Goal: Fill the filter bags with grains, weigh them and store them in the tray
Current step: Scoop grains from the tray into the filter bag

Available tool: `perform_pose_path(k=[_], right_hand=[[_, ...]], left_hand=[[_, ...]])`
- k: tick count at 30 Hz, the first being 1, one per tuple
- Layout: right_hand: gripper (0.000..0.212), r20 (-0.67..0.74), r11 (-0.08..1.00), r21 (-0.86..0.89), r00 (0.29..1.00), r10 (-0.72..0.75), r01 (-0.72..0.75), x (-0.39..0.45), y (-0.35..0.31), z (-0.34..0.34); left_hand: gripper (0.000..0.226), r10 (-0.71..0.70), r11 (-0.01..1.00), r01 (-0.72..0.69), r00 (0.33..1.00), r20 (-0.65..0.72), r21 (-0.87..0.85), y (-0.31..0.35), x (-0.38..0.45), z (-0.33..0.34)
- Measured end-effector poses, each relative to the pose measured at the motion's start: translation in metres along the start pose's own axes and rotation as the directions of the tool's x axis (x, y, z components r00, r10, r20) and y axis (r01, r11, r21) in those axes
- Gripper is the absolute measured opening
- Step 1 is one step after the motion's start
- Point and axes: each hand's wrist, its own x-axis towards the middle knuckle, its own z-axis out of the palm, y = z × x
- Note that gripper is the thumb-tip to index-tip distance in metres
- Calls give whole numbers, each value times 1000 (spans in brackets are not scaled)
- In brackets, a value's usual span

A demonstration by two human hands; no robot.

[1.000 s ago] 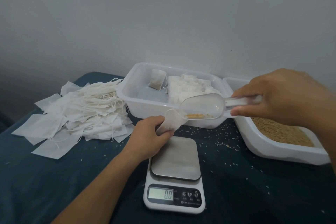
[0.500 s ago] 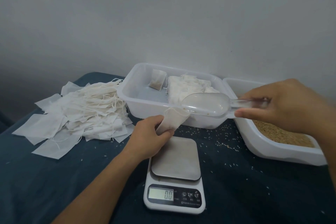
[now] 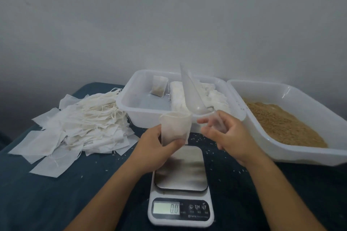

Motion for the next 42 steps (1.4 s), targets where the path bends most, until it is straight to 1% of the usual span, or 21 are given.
perform_pose_path(k=[2,6,9,11,12,15,16,18,23,26,27,29,30,31,33,35,37,39,40,41,42], right_hand=[[18,15,997,63,999,-46,45,2,3,13],[28,-61,989,121,995,-82,89,0,9,30],[32,-116,977,169,987,-110,128,-4,8,33],[30,-121,972,188,985,-121,142,-8,6,32],[30,-124,970,194,985,-121,144,-9,6,32],[35,-124,965,229,987,-99,126,-13,8,32],[36,-127,964,238,988,-91,119,-14,9,32],[34,-131,965,236,988,-84,113,-16,11,32],[30,-61,968,233,994,-86,98,-22,17,30],[28,-16,977,212,1000,-26,29,-21,20,33],[27,-12,981,194,1000,0,3,-20,21,33],[26,-20,991,128,999,44,-41,-18,23,35],[26,-26,994,88,998,63,-61,-17,24,36],[27,-32,995,51,996,83,-81,-16,26,35],[32,-53,993,-5,992,114,-114,-13,30,34],[37,-90,992,-30,988,123,-126,-12,34,32],[41,-149,995,-35,985,92,-98,-11,36,30],[33,-218,997,-26,974,66,-74,-10,36,28],[23,-254,997,-16,965,67,-73,-10,35,27],[14,-291,997,-16,954,67,-75,-9,34,25],[12,-329,997,-28,942,59,-73,-9,34,24]], left_hand=[[29,31,999,-30,998,48,-13,1,-2,2],[23,77,997,-77,989,125,-4,2,-4,7],[35,135,991,-135,978,159,-13,4,-6,9],[45,159,986,-150,978,133,-78,6,-6,9],[44,174,979,-161,979,105,-127,7,-5,9],[25,203,954,-199,979,-6,-225,6,-3,7],[21,199,949,-197,980,-19,-247,6,-2,6],[21,183,943,-171,983,13,-284,4,-2,4],[25,116,955,-45,967,227,-294,4,-4,-3],[35,17,961,54,967,255,-271,3,-4,-4],[32,-2,979,48,974,225,-200,2,-3,-4],[22,4,997,-14,991,133,72,-2,-2,-3],[16,31,977,-49,996,89,206,-3,-2,-3],[10,60,957,-74,997,56,280,-3,-2,-3],[4,80,955,-79,997,9,285,-5,-2,-4],[10,68,967,-54,997,-48,250,-7,0,-6],[13,43,969,-12,992,-118,248,-9,3,-9],[13,-9,972,57,978,-207,228,-13,6,-11],[13,-42,976,94,967,-250,198,-15,8,-12],[11,-77,981,123,954,-290,146,-16,10,-13],[10,-115,986,147,938,-328,75,-18,12,-14]])
